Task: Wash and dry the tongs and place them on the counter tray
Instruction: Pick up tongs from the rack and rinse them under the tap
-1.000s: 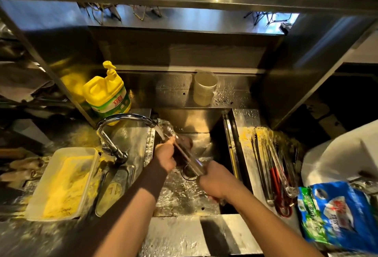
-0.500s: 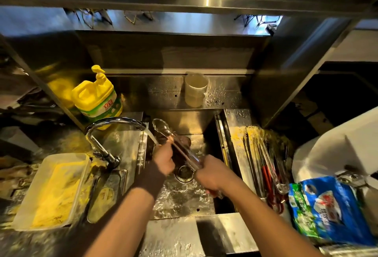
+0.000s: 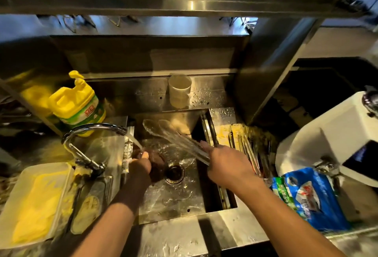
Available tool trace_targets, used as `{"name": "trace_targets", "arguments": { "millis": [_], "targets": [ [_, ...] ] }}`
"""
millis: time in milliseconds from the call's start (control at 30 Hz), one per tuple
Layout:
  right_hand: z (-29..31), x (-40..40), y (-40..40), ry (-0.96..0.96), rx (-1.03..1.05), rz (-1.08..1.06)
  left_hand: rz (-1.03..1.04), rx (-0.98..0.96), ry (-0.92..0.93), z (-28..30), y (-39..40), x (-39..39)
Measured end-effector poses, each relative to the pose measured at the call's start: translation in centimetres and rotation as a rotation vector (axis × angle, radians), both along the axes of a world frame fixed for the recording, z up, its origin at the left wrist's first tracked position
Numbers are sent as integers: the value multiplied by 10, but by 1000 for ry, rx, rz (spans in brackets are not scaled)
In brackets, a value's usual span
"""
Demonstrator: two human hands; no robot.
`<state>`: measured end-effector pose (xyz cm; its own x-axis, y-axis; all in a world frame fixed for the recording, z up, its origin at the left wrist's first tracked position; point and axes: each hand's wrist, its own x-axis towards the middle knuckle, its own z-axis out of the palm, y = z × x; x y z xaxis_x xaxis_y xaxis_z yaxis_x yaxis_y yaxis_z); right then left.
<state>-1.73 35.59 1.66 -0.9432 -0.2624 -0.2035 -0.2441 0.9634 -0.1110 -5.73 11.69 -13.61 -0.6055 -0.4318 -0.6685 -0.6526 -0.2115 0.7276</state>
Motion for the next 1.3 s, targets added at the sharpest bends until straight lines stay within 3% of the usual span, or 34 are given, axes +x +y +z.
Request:
{"name": "trace_targets", "arguments": {
  "millis": [167,400,733,1067,1300],
  "targets": [
    [12,9,42,42,-184,12,36,182,150,29,55,9],
    [45,48,129,-17,-532,-230,-374,165,399,119,175,10],
    [97,160,249,184,-1065,-599,-988,356,591,213,356,79],
    [108,293,364,437,-1347,-1192,-1281,494,412,221,536,182],
    [106,357,435,567,-1932,-1371,-1477,472,317,200,621,244]
  ]
}}
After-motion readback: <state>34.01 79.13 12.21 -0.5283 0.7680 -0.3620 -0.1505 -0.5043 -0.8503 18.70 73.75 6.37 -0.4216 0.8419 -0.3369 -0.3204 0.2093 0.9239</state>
